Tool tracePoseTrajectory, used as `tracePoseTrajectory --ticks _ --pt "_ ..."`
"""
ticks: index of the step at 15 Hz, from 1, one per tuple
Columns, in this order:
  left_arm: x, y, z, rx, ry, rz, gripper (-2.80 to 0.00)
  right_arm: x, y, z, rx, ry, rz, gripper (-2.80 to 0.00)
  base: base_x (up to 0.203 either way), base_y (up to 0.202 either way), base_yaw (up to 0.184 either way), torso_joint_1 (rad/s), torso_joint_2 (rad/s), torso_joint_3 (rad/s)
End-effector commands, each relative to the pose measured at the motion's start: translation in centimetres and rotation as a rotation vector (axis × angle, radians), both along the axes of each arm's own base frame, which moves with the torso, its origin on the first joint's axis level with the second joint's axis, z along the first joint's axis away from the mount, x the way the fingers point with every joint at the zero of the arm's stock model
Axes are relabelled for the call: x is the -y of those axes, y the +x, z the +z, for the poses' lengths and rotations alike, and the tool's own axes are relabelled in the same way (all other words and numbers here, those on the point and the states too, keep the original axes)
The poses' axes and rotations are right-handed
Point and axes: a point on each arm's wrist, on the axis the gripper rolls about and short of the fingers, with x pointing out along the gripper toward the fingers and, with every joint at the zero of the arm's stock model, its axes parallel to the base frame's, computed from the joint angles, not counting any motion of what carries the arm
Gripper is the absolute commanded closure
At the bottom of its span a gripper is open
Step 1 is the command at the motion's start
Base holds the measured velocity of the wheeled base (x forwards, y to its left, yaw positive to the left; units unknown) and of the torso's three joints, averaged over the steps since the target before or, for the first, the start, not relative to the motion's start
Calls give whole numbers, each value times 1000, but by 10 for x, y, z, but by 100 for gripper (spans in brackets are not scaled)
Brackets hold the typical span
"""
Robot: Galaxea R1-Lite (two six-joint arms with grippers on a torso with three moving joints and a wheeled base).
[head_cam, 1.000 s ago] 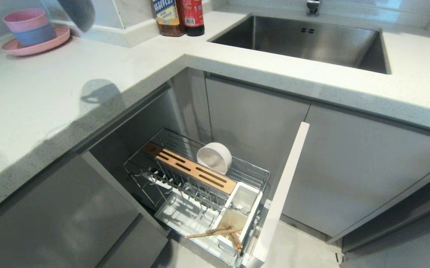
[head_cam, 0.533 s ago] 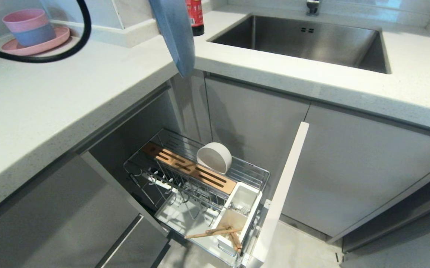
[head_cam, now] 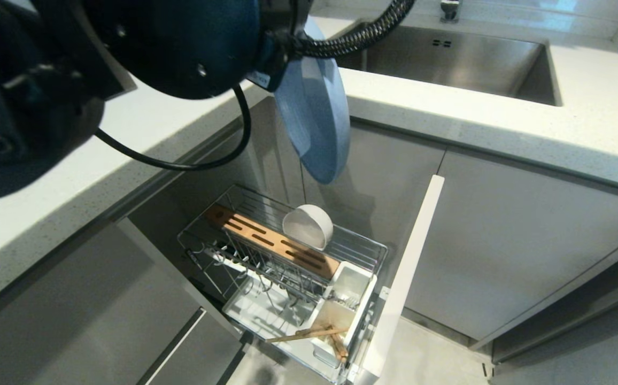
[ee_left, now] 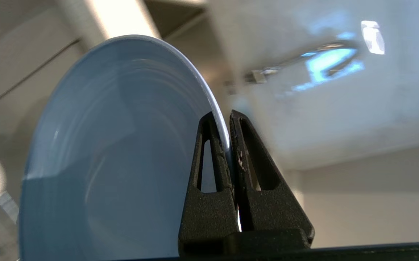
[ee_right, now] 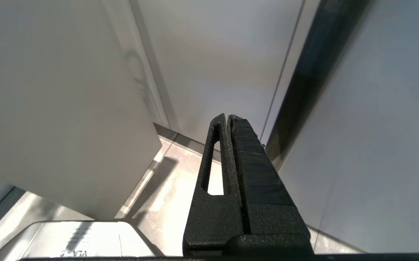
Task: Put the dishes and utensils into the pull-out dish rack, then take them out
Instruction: Pick up the plate and place it in the cupboard
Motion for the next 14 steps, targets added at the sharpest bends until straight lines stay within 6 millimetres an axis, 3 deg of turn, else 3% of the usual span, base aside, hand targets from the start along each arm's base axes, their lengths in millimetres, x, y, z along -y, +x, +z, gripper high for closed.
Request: tracePoseTrajectory --ticks 1,3,9,14 --pt "15 8 -17 -43 22 25 0 0 0 0 -2 0 0 0 0 0 0 0 0 0" --pt "22 8 -35 -130 3 48 0 0 0 0 -2 0 0 0 0 0 0 0 0 0" --pt "35 13 -114 -384 65 162 0 0 0 0 -2 0 0 0 0 0 0 0 0 0" --pt "18 35 -125 -399 -36 246 0 0 0 0 -2 0 0 0 0 0 0 0 0 0"
